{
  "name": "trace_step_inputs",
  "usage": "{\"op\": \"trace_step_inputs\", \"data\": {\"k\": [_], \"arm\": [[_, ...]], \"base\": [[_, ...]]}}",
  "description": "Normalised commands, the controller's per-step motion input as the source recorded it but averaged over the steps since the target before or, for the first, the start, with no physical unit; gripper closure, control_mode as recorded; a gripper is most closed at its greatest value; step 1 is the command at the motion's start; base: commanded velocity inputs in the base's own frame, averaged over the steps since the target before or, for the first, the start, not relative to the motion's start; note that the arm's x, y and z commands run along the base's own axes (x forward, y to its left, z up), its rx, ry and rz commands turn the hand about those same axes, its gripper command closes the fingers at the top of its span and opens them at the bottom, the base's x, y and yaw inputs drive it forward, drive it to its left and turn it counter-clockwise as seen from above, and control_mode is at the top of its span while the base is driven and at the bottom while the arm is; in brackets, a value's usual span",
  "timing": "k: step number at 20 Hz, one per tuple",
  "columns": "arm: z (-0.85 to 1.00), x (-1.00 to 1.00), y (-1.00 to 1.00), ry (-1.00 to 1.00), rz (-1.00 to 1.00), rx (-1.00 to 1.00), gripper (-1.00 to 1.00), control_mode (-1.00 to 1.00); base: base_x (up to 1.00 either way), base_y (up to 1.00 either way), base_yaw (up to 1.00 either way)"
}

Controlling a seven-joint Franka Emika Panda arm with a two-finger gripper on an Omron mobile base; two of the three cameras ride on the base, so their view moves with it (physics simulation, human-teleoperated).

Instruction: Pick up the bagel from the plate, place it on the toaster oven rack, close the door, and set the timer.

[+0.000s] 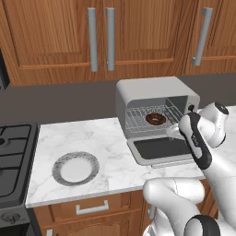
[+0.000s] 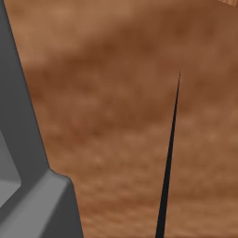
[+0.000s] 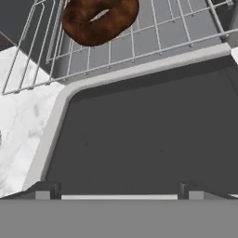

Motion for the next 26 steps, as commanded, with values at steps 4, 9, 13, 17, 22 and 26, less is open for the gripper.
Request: {"op": "trace_step_inputs", "data": {"k": [4,9,13,17,22,26], "arm": [[0.00,0.22,0.24,-0.06,0.05,-0.07,-1.00,-1.00],[-0.03,0.34,0.23,0.00,0.01,-0.07,-1.00,-1.00],[-0.07,0.32,0.05,0.00,0.00,-0.03,-1.00,-1.00],[-0.02,0.33,0.00,0.00,0.01,0.00,-1.00,-1.00],[-0.06,0.35,0.00,0.00,0.02,0.00,-1.00,-1.00],[-0.08,0.35,0.00,0.00,0.02,0.00,-1.00,-1.00]], "base": [[0.00,0.00,0.00],[0.00,0.00,0.00],[0.00,0.00,0.00],[0.00,0.00,0.00],[0.00,0.00,0.00],[0.00,0.00,0.00]]}}
